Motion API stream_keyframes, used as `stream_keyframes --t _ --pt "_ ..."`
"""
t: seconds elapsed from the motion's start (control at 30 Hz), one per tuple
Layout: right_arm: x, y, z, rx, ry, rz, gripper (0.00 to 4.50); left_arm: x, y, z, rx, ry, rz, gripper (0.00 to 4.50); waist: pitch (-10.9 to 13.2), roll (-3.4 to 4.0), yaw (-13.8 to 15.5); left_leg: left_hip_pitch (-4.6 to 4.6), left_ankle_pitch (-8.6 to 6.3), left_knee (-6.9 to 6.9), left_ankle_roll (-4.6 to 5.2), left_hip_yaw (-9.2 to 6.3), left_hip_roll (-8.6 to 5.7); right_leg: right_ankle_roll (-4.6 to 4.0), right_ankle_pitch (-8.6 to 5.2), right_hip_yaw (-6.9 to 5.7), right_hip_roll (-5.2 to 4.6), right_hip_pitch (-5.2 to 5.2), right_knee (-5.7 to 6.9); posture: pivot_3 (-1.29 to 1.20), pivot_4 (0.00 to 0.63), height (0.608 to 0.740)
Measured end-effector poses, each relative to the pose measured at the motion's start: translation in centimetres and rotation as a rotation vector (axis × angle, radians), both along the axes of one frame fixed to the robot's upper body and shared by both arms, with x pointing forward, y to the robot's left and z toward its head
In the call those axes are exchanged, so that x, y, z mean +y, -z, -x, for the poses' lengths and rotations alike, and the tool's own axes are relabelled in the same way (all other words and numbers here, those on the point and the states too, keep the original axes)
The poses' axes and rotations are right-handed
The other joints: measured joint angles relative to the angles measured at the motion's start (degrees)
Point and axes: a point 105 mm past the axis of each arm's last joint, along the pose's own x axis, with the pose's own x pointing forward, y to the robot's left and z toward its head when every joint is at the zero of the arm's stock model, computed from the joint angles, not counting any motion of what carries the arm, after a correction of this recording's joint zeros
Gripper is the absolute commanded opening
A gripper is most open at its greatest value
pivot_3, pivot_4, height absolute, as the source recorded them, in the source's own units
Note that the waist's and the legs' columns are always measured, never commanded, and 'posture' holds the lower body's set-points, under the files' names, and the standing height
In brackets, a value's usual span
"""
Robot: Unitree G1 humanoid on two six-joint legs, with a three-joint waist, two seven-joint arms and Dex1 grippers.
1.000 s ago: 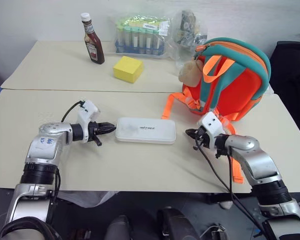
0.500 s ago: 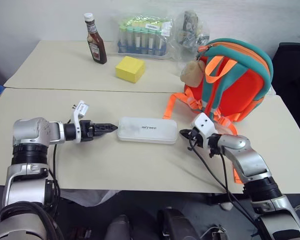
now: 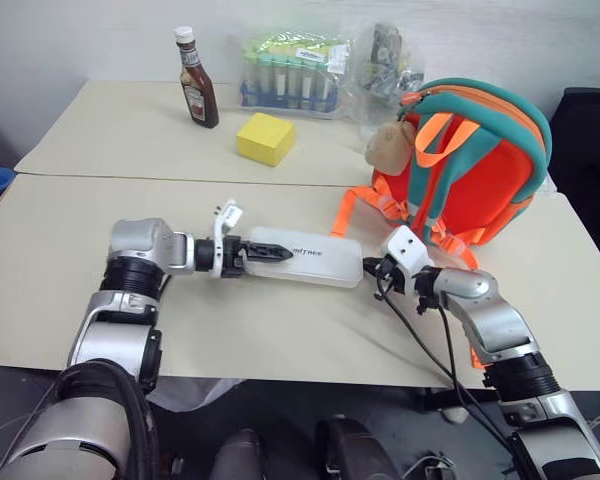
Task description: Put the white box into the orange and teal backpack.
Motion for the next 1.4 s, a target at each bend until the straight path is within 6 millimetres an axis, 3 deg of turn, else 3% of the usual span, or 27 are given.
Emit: stream_keyframes --t 0.1,0.37,0.6,0.63,0.73,0.97,1.1,1.2,1.4 --pt "-0.2 0.1 0.1 -0.002 0.007 -0.003 0.00 0.0 0.0 0.2 0.019 0.013 0.010 3.91 0.0 0.00 -0.3 0.00 0.02 -0.02 -0.03 0.00 0.02 0.00 0.00 0.00 0.02 -0.01 0.01 0.00 0.150 0.740" --pt "-0.2 0.3 0.7 -0.009 0.007 -0.007 0.00 0.9 -2.2 -0.1 -0.029 0.019 0.047 1.54 0.0 0.00 -0.7 0.01 0.02 -0.04 -0.05 -0.01 0.03 -0.01 0.00 0.00 0.03 -0.02 0.03 0.00 0.150 0.740" --pt "-1.1 0.2 1.2 -0.009 0.036 -0.023 0.00 2.2 -3.7 0.4 -0.036 -0.003 0.093 1.47 0.0 0.00 -0.7 -0.03 0.02 -0.04 -0.05 -0.01 0.03 -0.01 -0.01 0.00 0.01 -0.04 0.03 0.00 0.150 0.740" --pt "-1.6 0.1 1.5 0.003 0.056 -0.047 0.17 2.4 -4.1 0.6 -0.050 0.000 0.109 1.47 0.0 0.00 -0.6 -0.03 0.02 -0.05 -0.05 -0.02 0.03 -0.01 -0.01 0.00 0.01 -0.04 0.12 0.00 0.150 0.740" --pt "-3.7 -1.2 2.2 0.023 0.129 -0.135 0.85 2.7 -5.2 1.2 -0.082 0.001 0.158 1.46 0.0 0.00 -0.4 -0.06 0.02 -0.03 -0.05 -0.04 0.03 -0.01 0.00 0.00 -0.01 -0.04 0.21 0.00 0.150 0.740" --pt "-9.9 -8.7 3.1 -0.064 0.331 -0.407 3.16 3.6 -10.2 3.2 -0.287 -0.031 0.249 1.46 0.0 0.01 -0.6 0.01 0.03 -0.04 -0.08 -0.03 0.04 -0.01 -0.01 0.01 0.04 -0.04 0.12 0.00 0.150 0.740" --pt "-9.7 -9.8 1.9 -0.062 0.337 -0.451 4.39 4.0 -10.2 4.0 -0.364 -0.059 0.204 1.46 0.0 0.02 -0.9 0.09 0.07 -0.12 -0.15 0.00 0.03 -0.01 -0.01 0.13 0.12 -0.05 0.14 0.00 0.150 0.740" --pt "-7.6 -10.5 -0.5 -0.037 0.300 -0.524 4.45 4.6 -9.5 4.1 -0.371 -0.093 0.154 1.46 0.0 0.04 -1.2 0.08 0.11 -0.10 -0.21 -0.01 0.04 -0.02 -0.01 0.12 0.13 -0.10 0.18 0.00 0.150 0.740" --pt "-4.4 -12.0 -3.2 -0.023 0.218 -0.607 4.45 5.4 -10.5 3.9 -0.461 -0.127 0.119 1.46 0.0 0.04 -1.0 0.03 0.10 -0.13 -0.20 -0.01 0.03 -0.04 -0.02 0.11 0.09 -0.09 0.06 0.00 0.150 0.740"
